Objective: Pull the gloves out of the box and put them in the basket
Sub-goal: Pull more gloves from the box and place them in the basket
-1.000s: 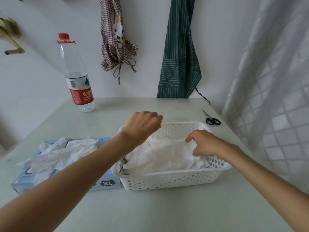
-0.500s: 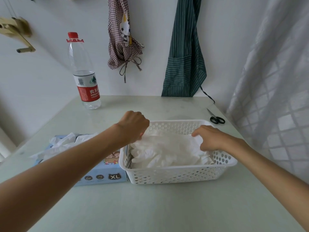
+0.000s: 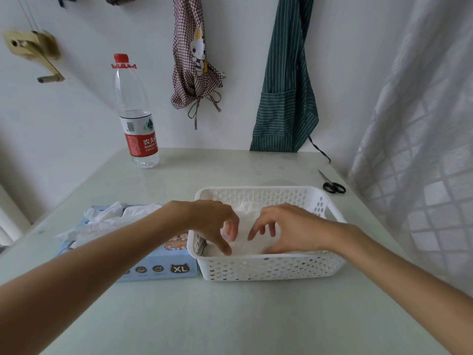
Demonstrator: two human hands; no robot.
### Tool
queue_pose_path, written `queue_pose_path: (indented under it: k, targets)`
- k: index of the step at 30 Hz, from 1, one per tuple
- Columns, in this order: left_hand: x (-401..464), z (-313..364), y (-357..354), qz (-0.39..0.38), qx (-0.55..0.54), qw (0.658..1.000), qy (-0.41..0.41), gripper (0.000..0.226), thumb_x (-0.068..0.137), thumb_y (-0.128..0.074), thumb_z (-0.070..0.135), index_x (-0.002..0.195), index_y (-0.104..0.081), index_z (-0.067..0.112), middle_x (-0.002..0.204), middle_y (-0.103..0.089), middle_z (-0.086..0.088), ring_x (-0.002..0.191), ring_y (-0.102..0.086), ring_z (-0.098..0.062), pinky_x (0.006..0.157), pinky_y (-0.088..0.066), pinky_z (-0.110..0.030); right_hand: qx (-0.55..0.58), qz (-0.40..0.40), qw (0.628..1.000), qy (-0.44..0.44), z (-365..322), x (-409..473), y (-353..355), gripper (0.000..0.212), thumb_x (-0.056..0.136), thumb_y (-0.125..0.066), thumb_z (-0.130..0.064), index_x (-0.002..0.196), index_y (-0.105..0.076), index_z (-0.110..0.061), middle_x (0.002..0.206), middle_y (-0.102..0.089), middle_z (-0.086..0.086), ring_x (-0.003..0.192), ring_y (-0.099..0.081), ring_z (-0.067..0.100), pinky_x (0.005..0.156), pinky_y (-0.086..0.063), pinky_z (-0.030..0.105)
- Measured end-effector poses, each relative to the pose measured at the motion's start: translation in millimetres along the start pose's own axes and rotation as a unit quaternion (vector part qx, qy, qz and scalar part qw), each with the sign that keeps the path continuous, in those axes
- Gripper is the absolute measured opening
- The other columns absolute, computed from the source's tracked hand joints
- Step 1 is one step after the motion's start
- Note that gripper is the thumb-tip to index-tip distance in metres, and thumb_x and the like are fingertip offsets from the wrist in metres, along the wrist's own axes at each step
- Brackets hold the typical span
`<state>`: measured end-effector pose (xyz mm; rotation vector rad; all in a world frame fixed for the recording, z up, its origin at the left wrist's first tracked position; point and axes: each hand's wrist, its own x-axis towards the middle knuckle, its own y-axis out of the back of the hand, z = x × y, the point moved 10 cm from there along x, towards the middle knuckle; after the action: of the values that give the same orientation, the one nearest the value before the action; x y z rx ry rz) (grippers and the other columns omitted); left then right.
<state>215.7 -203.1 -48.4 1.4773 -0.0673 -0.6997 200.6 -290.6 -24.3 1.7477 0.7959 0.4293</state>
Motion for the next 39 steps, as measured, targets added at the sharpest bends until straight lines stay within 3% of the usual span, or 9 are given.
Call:
queue_pose_path:
  k: [7,11,13,17,19,22,26,32,39]
  targets:
    - [0,-17,9,0.019,-0.034,0.999,0.008,0.032,0.082,-0.070,0.022,0.112,-0.064,0.035,0.114,-0.053,0.004,0.100,-0.042,-0.006,0.093,-0.039,-0.029,0.163,0.099,0.981,-0.032,17,5,6,0.010,0.073,-0.081,-0.029,0.080,-0.075,-0.026,0.075,-0.070,-0.007,0.066,-0.060,0.001,0.065,-0.049,0.015]
    - [-6,-22,12,0.024,-0.026,0.999,0.019,0.038,0.081,-0.063,0.007,0.110,-0.065,0.032,0.121,-0.057,0.010,0.112,-0.052,-0.008,0.088,-0.043,-0.026,0.177,-0.072,0.981,-0.039,9,2,-22,0.018,0.082,-0.073,-0.023,0.100,-0.073,-0.024,0.090,-0.070,-0.014,0.076,-0.065,-0.003,0.068,-0.048,0.012]
    - [-16,-20,30,0.057,-0.058,0.996,0.023,0.039,0.085,-0.056,0.002,0.110,-0.065,0.031,0.121,-0.059,0.014,0.111,-0.056,-0.008,0.089,-0.042,-0.025,0.212,-0.039,0.975,-0.047,21,-1,3,0.017,0.086,-0.069,-0.017,0.102,-0.072,-0.023,0.098,-0.071,-0.014,0.079,-0.067,0.001,0.067,-0.051,0.015]
    - [-19,-3,50,0.114,-0.071,0.991,-0.015,0.036,0.097,-0.050,0.027,0.132,-0.049,0.033,0.136,-0.047,0.013,0.129,-0.043,-0.010,0.103,-0.032,-0.029,0.287,0.086,0.946,-0.126,65,-12,53,0.017,0.091,-0.061,-0.007,0.099,-0.072,-0.018,0.093,-0.071,0.004,0.074,-0.069,0.010,0.062,-0.053,0.019]
    - [-3,10,25,0.064,0.010,0.997,-0.041,0.061,0.095,-0.040,0.052,0.149,-0.018,0.033,0.158,-0.013,0.007,0.144,-0.014,-0.014,0.117,-0.016,-0.038,0.258,0.017,0.954,-0.148,67,-5,29,0.026,0.091,-0.060,-0.005,0.113,-0.065,-0.019,0.097,-0.067,0.004,0.077,-0.068,0.012,0.063,-0.053,0.019]
    - [20,8,-15,0.012,0.133,0.990,-0.036,0.088,0.088,-0.031,0.069,0.149,0.015,0.026,0.157,0.020,0.004,0.145,0.013,-0.014,0.118,0.004,-0.039,0.162,-0.102,0.965,-0.178,67,5,-21,0.059,0.086,-0.068,-0.011,0.137,-0.042,-0.026,0.108,-0.057,0.000,0.078,-0.059,0.008,0.063,-0.049,0.017]
    - [30,-9,-39,-0.040,0.186,0.982,-0.007,0.092,0.090,-0.034,0.066,0.147,0.022,0.020,0.156,0.023,0.000,0.145,0.014,-0.014,0.117,0.007,-0.033,0.077,-0.131,0.963,-0.223,83,3,-32,0.085,0.078,-0.078,-0.026,0.143,-0.023,-0.028,0.113,-0.042,-0.001,0.085,-0.053,0.012,0.066,-0.044,0.016]
    - [35,-10,-50,-0.066,0.202,0.977,0.005,0.091,0.093,-0.036,0.059,0.146,0.024,0.018,0.155,0.027,0.001,0.144,0.019,-0.013,0.116,0.009,-0.032,0.055,-0.192,0.940,-0.277,111,-3,-42,0.094,0.075,-0.079,-0.030,0.145,-0.015,-0.034,0.128,-0.036,0.004,0.103,-0.055,0.020,0.096,-0.047,0.033]
    - [32,-7,-43,-0.067,0.201,0.977,0.033,0.091,0.091,-0.042,0.061,0.149,0.015,0.021,0.158,0.017,0.003,0.146,0.011,-0.014,0.118,0.005,-0.038,0.055,-0.211,0.934,-0.282,107,-3,-42,0.095,0.075,-0.079,-0.032,0.146,-0.016,-0.034,0.142,-0.034,0.007,0.106,-0.053,0.022,0.093,-0.047,0.029]
